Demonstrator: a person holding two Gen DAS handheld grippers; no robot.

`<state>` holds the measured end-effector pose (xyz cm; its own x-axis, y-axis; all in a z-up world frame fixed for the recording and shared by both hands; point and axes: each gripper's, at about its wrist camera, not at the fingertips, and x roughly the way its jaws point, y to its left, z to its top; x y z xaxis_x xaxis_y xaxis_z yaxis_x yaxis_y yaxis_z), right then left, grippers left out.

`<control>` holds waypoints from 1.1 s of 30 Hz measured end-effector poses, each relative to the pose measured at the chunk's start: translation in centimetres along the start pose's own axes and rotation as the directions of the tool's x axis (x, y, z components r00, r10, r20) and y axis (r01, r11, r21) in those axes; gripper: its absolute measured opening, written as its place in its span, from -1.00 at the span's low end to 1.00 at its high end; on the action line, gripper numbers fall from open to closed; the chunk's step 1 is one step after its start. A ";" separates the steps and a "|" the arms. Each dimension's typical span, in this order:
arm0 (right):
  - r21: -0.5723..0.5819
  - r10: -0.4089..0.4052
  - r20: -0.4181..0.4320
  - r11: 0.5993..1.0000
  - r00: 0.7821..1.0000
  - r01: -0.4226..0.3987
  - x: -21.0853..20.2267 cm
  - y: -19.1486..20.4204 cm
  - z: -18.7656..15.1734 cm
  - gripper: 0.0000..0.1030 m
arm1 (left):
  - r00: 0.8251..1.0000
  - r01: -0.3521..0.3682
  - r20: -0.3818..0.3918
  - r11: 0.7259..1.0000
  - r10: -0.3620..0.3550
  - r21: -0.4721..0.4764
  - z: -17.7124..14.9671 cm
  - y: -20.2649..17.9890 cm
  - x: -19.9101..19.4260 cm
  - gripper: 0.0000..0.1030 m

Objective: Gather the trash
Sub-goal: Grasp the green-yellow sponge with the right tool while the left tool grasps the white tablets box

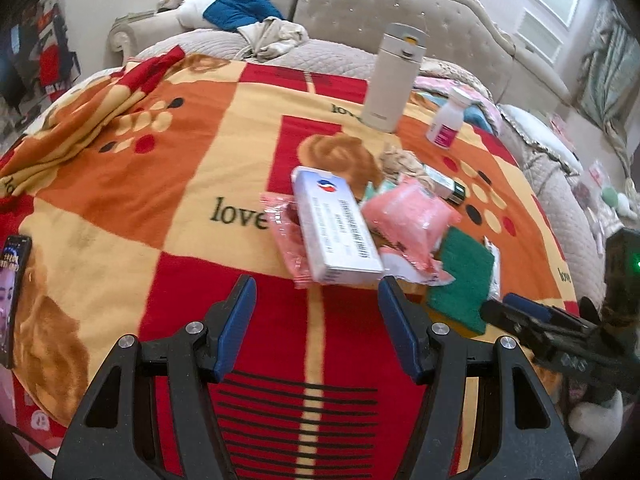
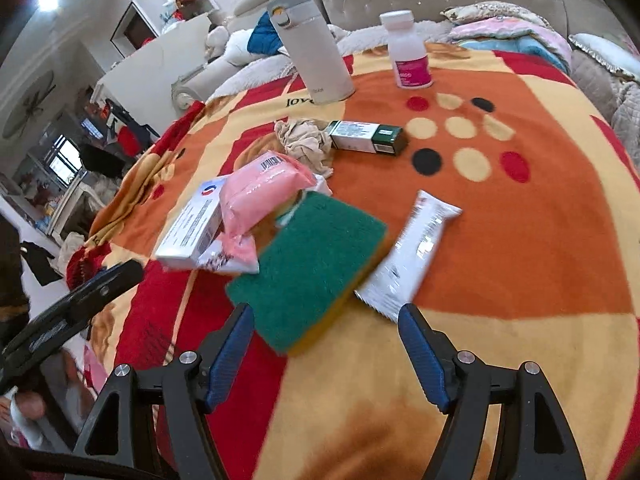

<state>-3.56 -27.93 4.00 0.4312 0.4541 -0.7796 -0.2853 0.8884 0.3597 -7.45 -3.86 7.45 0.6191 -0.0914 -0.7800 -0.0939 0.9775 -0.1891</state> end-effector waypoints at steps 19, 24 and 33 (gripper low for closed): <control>-0.071 -0.177 -0.009 0.982 0.984 0.176 4.9 1.7 3.6 0.32 | 1.000 0.019 -0.005 0.998 -0.019 -0.052 0.2 2.5 0.6 0.21; -0.112 -0.101 -0.010 0.989 0.995 0.099 1.7 0.9 2.6 0.27 | 0.999 0.035 -0.005 0.997 -0.036 -0.072 0.6 2.6 1.0 0.21; -0.136 -0.029 0.076 0.990 0.997 0.039 -2.6 2.1 3.1 0.20 | 0.996 0.076 -0.040 0.994 -0.079 -0.076 2.9 0.8 3.5 0.21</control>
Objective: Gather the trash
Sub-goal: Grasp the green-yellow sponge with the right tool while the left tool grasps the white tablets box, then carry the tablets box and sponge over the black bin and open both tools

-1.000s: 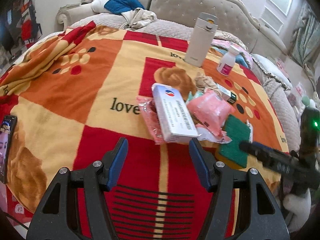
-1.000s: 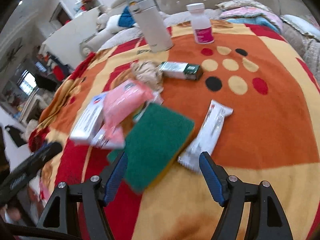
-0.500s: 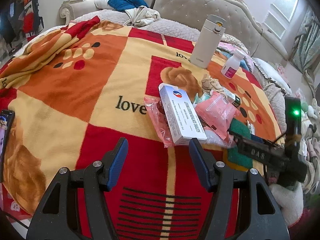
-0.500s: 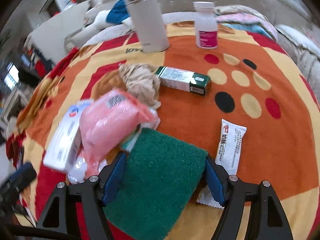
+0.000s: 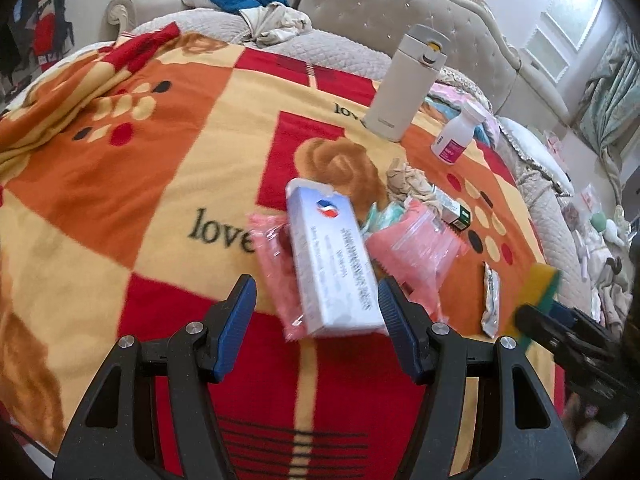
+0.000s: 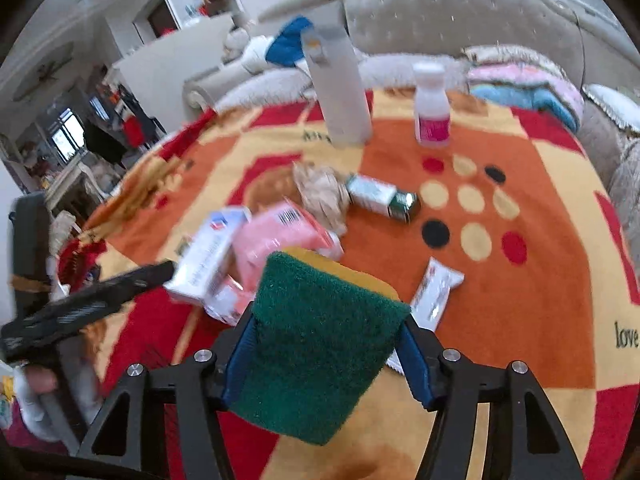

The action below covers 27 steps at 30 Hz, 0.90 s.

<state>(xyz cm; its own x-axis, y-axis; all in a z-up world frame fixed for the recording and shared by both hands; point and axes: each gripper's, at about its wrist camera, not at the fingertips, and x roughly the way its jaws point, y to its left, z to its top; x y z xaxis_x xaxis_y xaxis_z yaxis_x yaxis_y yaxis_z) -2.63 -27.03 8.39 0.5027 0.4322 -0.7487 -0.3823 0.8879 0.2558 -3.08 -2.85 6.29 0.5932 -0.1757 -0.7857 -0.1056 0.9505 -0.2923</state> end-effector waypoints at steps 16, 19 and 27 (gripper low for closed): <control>0.020 -0.005 -0.050 1.000 0.999 0.006 -1.3 -2.4 -1.9 0.23 | 0.989 -0.102 -0.092 0.983 0.116 0.150 1.0 -1.9 5.3 -0.07; 0.016 -0.002 -0.048 1.000 0.999 0.002 -1.2 -2.3 -2.3 0.23 | 0.996 -0.070 -0.054 0.989 0.078 0.127 1.1 -1.5 3.6 -0.08; 0.025 -0.009 -0.025 1.000 1.000 0.010 -2.4 -2.8 -2.8 0.23 | 1.000 0.020 0.017 0.990 -0.023 0.140 0.1 -4.0 -1.0 -0.08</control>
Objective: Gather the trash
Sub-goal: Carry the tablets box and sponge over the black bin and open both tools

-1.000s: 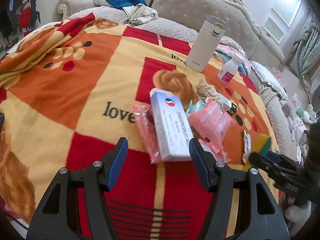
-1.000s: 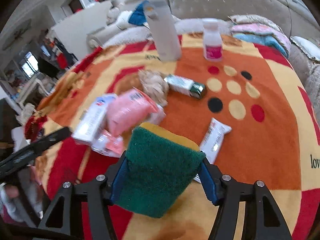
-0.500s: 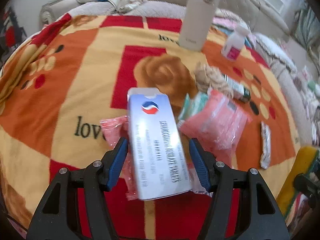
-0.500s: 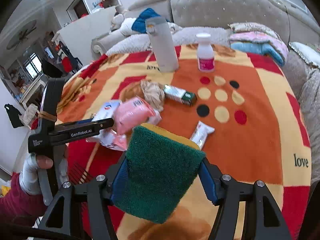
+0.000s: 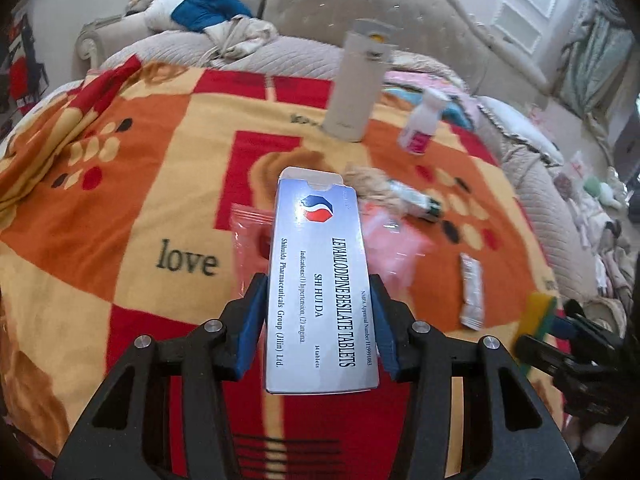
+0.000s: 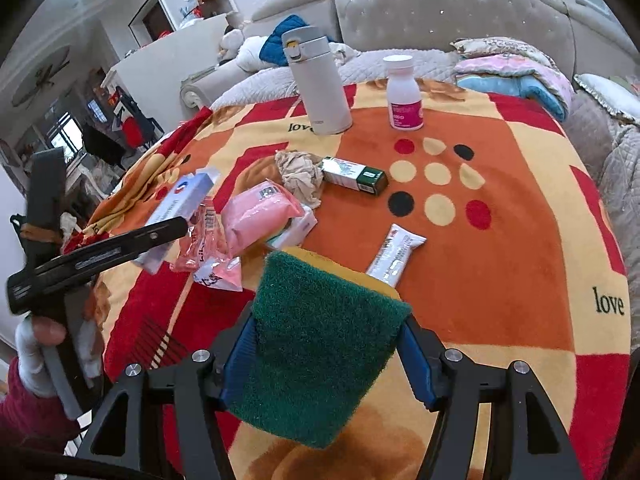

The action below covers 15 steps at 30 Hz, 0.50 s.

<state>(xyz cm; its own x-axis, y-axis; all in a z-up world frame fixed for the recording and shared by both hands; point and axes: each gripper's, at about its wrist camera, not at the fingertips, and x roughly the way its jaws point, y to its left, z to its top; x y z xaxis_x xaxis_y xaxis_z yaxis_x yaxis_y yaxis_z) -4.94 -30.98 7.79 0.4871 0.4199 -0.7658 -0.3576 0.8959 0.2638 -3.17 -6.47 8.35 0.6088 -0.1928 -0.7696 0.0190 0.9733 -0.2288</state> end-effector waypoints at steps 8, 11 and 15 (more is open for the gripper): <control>0.047 -0.050 0.005 0.998 0.999 0.050 -1.9 -2.5 -1.6 0.23 | 0.996 0.083 -0.027 0.991 -0.081 0.102 -2.5 -6.9 -0.3 -0.08; 0.076 -0.067 0.019 0.995 0.998 0.065 -3.1 -3.8 -2.2 0.23 | 0.994 0.107 -0.041 0.985 -0.103 0.135 -3.1 -9.3 0.0 -0.08; 0.113 -0.098 0.034 0.989 0.995 0.093 -4.6 -5.7 -3.1 0.23 | 0.990 0.138 -0.053 0.975 -0.131 0.173 -3.7 -12.3 0.2 -0.08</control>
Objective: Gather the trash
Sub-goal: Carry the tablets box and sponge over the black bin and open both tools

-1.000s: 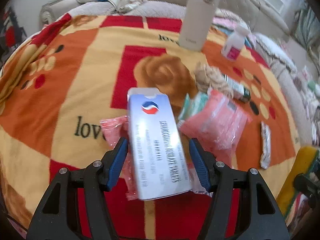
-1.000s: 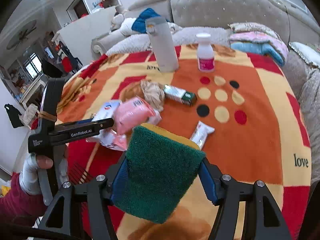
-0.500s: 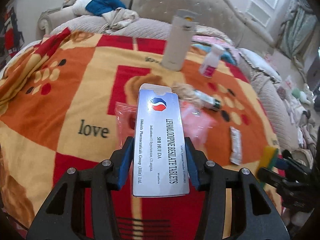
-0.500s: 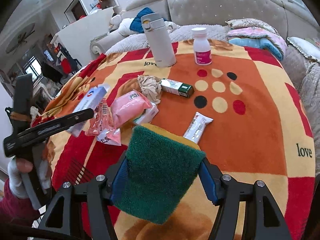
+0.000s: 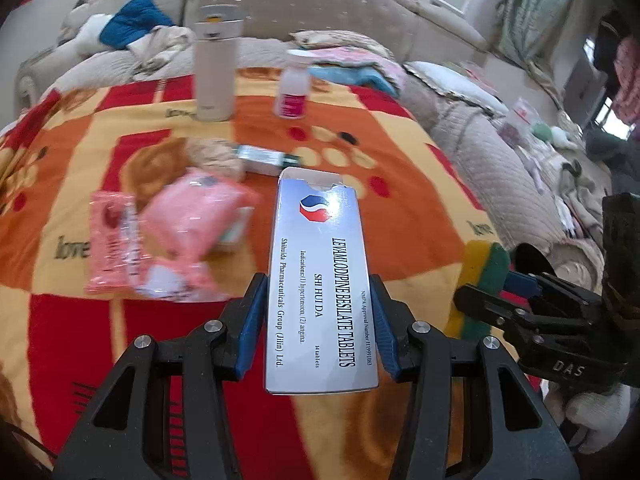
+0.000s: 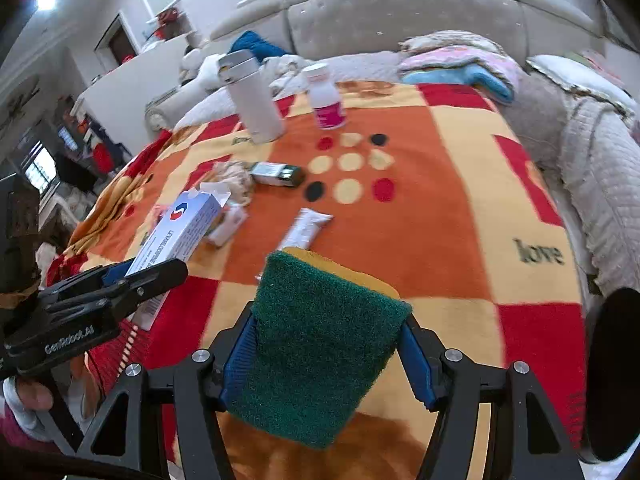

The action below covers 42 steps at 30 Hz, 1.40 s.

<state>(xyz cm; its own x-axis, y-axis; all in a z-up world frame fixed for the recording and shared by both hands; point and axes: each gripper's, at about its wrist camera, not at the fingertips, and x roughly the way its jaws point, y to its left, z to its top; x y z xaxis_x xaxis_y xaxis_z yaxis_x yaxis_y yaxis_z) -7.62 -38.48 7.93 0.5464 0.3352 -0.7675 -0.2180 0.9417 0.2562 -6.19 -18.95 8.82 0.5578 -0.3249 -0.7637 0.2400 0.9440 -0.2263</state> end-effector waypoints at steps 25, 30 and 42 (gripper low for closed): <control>0.201 -0.200 0.040 0.961 0.979 0.189 -7.4 -13.8 -3.6 0.23 | 0.983 0.173 -0.091 0.968 -0.159 0.181 -0.1 -16.1 5.3 -0.08; 0.230 -0.252 0.037 0.944 0.967 0.237 -8.7 -16.7 -4.3 0.23 | 0.974 0.217 -0.110 0.955 -0.198 0.203 -0.3 -19.0 6.3 -0.08; 0.303 -0.355 0.005 0.891 0.935 0.337 -10.3 -23.4 -5.9 0.23 | 0.950 0.292 -0.179 0.930 -0.255 0.223 -0.5 -25.2 10.1 -0.08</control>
<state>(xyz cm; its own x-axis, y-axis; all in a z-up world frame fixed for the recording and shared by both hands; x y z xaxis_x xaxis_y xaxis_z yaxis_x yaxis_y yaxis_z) -12.92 -64.12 6.33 0.5919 -0.0205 -0.8057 0.2348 0.9607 0.1480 -7.01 -46.02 6.51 0.3263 -0.5391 -0.7765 0.5634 0.7705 -0.2982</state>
